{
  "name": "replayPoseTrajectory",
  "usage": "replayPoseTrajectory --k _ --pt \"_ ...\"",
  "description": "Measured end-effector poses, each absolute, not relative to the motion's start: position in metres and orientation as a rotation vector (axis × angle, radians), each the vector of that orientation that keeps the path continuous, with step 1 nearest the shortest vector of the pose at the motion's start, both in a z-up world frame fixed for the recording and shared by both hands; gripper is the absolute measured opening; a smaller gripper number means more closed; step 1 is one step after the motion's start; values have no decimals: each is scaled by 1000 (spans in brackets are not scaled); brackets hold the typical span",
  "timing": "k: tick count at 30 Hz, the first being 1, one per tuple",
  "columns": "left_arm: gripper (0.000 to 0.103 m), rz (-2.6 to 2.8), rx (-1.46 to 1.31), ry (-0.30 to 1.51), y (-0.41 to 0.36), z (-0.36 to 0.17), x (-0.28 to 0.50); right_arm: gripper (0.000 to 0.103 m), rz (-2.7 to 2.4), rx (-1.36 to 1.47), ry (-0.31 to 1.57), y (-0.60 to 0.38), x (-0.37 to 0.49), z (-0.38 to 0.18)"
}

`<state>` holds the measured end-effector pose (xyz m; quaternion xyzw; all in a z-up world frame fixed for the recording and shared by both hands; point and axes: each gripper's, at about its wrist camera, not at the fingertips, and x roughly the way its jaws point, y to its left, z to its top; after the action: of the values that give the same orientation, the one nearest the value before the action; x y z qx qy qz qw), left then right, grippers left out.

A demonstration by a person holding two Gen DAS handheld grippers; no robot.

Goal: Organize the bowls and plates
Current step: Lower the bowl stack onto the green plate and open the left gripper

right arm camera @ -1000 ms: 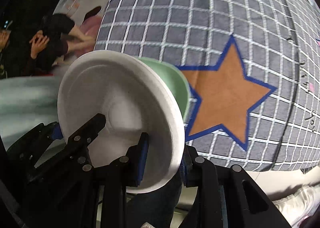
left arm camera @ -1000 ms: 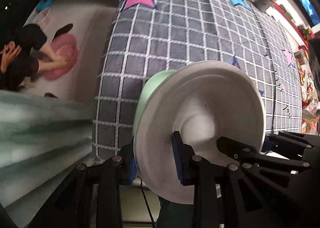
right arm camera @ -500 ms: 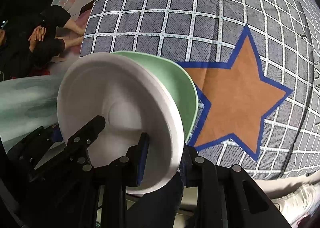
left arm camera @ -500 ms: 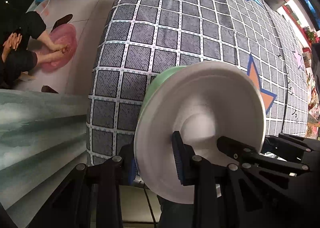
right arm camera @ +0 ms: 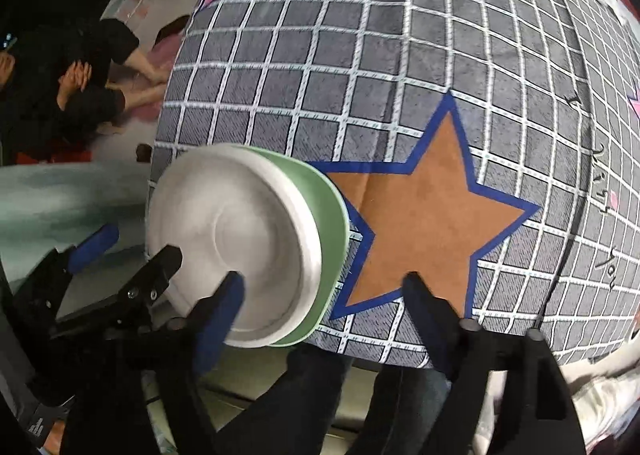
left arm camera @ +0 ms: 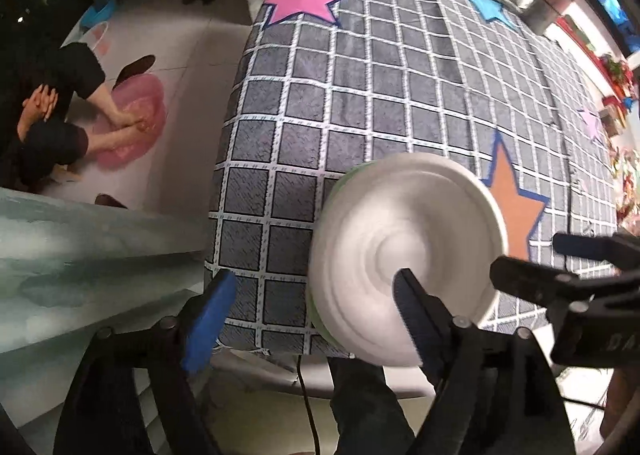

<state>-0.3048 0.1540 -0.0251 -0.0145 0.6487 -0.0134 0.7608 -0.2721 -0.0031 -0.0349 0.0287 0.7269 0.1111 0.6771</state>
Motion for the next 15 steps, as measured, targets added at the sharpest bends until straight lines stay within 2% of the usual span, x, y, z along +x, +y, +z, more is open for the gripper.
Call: replayPoseTrajectory --k 1,7,15 --pt "102 -39 -23 1409 151 -22 -306 103 232 60 1627 -7 -271 -32" --pt "103 -111 3 1409 137 -10 -311 102 223 -64 1561 0 -271 -10" --pt "103 -137 38 1410 124 -1 -322 102 263 -66 1521 15 -282 13"
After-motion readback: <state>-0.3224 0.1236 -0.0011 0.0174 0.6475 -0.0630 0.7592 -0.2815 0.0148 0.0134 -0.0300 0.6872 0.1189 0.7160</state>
